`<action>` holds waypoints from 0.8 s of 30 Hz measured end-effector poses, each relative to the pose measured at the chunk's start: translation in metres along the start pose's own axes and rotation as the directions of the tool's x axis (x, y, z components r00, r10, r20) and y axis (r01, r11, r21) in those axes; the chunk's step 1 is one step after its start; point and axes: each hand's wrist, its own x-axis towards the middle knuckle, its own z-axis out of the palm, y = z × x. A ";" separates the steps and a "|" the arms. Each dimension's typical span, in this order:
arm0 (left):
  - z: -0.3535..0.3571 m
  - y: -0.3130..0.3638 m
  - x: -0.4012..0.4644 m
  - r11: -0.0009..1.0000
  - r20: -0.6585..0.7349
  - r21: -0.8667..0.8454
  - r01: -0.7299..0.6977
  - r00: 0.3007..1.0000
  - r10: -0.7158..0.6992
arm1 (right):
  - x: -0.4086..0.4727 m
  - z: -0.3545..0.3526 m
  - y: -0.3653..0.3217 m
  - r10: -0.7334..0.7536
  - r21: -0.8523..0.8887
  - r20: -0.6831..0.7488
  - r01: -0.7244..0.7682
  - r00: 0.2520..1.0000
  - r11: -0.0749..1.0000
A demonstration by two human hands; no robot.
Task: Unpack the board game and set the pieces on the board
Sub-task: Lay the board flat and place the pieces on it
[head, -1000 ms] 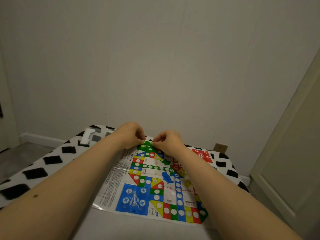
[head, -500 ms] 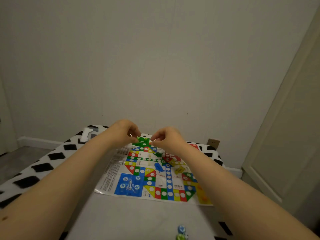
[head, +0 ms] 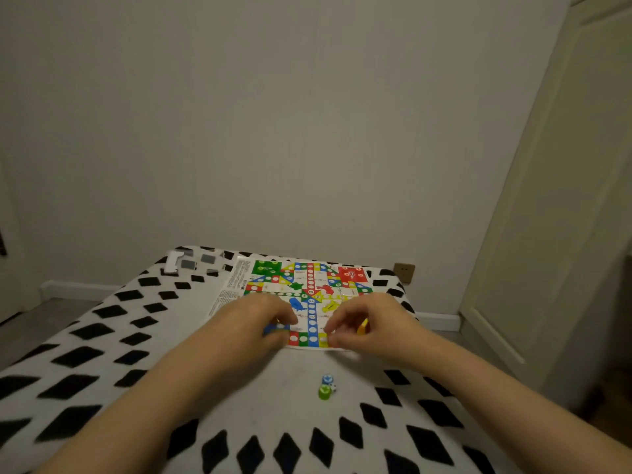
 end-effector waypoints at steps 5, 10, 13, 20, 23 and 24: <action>0.014 0.010 -0.017 0.992 -0.098 0.076 -0.099 0.989 0.106 | -0.027 0.005 -0.003 -0.081 -0.118 0.157 0.100 0.984 0.988; 0.019 0.013 -0.017 0.984 -0.106 0.117 -0.137 0.983 0.150 | -0.036 0.012 -0.007 -0.125 -0.223 0.198 0.169 0.972 0.960; 0.019 0.012 -0.015 0.975 -0.099 0.156 -0.155 0.980 0.172 | -0.036 0.013 -0.009 -0.133 -0.228 0.194 0.177 0.972 0.957; 0.015 0.009 -0.011 0.976 -0.091 0.153 -0.155 0.981 0.170 | -0.028 0.014 -0.006 -0.175 -0.198 0.149 0.203 0.973 0.959; 0.006 -0.002 -0.007 0.993 -0.124 0.095 -0.076 0.988 0.088 | -0.018 0.011 -0.010 -0.173 -0.156 0.064 0.181 0.983 0.971; 0.003 -0.008 -0.004 0.996 -0.131 0.077 -0.042 0.990 0.052 | -0.013 0.011 -0.012 -0.174 -0.157 0.035 0.178 0.984 0.971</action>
